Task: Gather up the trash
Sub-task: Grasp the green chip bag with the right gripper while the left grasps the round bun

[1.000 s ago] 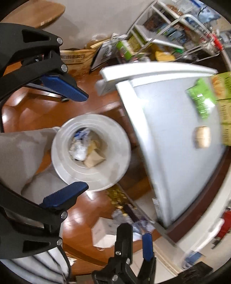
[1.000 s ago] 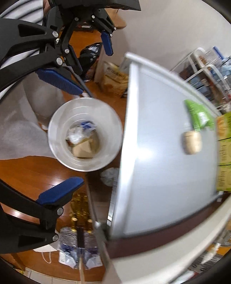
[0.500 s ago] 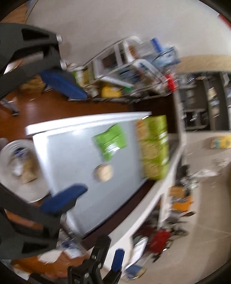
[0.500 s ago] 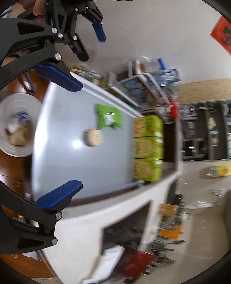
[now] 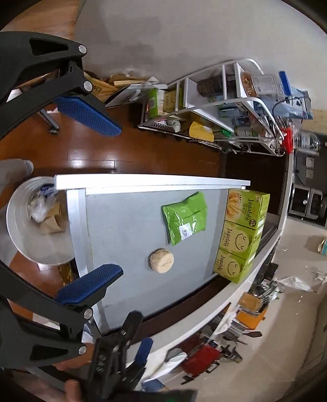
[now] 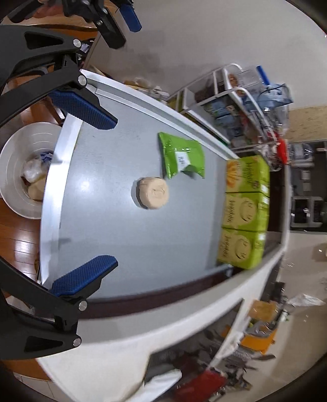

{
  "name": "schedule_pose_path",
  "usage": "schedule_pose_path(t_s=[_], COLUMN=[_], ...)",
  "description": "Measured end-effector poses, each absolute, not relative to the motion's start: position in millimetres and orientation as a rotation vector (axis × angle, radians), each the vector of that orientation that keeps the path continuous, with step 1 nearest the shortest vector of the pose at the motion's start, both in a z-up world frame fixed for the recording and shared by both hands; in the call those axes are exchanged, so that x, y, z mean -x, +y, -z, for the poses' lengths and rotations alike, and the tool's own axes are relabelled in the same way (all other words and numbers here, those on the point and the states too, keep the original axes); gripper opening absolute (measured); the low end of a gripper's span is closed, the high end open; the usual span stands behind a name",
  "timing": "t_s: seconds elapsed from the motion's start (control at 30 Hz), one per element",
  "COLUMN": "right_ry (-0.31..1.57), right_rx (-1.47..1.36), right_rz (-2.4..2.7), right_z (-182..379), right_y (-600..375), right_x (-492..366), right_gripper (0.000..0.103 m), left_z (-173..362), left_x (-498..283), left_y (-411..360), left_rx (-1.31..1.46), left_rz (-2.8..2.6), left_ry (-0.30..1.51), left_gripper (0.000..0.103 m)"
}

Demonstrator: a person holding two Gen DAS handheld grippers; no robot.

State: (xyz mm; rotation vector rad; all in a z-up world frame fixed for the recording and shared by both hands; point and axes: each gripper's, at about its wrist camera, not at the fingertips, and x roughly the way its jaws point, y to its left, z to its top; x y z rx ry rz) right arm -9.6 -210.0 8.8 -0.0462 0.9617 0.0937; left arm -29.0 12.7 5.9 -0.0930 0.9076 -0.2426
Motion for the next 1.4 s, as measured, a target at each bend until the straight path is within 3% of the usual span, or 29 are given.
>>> schedule_pose_path(t_s=[0.23,0.33,0.43,0.67,0.8,1.4], right_ry=[0.979,1.008,1.08,1.219,1.248,1.258], right_rx=[0.08,0.087,0.154,0.238,0.25,0.065], right_rz=[-0.124,-0.154,-0.163,-0.182,-0.215,0.051], right_z=[-9.5,-2.9,19.4,67.5,78.5,70.6], right_y=[-183.4,-165.2,-140.9,-109.7,-111.7,-276.9], right_x=[-61.7,-99.6,-139.9,-189.2,-204.1,-227.7], right_gripper=[0.098,0.092,0.085,0.082,0.064,0.064], left_z=[-12.2,-14.3,-12.8,-5.6,4.9,55.2], left_x=[9.1,2.4,-3.0,-7.7,-17.6,-90.5], left_y=[19.8,22.3,22.0,16.3,14.5,-128.8], left_rx=[0.017,0.045,0.072,0.087,0.118,-0.101], left_rz=[0.201,0.198,0.208,0.234,0.263,0.582], left_ry=[0.888,0.879,0.881,0.899,0.938,1.003], left_gripper=[0.102,0.102,0.102,0.102,0.102,0.101])
